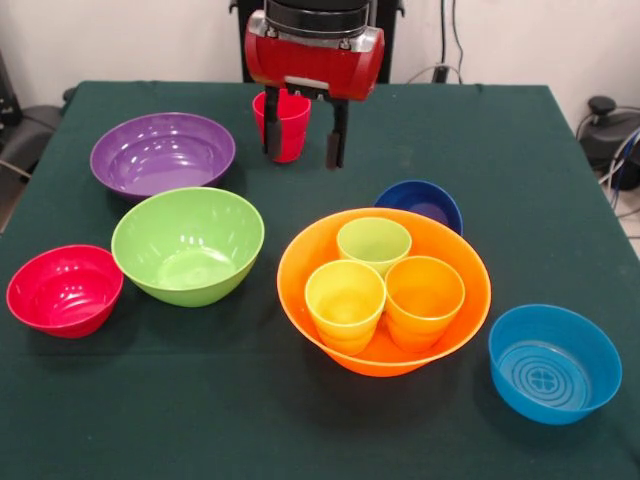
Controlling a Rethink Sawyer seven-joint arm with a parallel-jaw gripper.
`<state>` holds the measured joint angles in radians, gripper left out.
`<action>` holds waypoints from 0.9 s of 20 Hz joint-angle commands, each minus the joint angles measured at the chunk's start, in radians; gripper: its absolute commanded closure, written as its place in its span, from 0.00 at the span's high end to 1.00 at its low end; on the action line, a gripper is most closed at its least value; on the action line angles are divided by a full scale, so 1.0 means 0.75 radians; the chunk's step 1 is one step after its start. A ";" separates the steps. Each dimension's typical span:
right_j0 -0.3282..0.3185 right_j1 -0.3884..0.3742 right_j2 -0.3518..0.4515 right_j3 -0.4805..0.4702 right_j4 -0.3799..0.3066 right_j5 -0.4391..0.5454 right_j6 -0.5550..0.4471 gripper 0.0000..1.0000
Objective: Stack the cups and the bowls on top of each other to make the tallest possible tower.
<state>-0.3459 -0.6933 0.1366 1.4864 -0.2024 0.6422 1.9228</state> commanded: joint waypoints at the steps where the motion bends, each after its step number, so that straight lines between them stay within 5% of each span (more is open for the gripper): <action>1: -0.044 -0.017 0.052 0.086 0.059 0.051 0.077 1.00; 10: -0.145 -0.105 0.004 0.426 -0.050 -0.171 0.029 1.00; 18: -0.243 -0.062 0.001 0.516 -0.138 -0.254 -0.045 1.00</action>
<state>-0.4958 -0.7865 0.1183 1.7400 -0.2043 0.5254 1.9228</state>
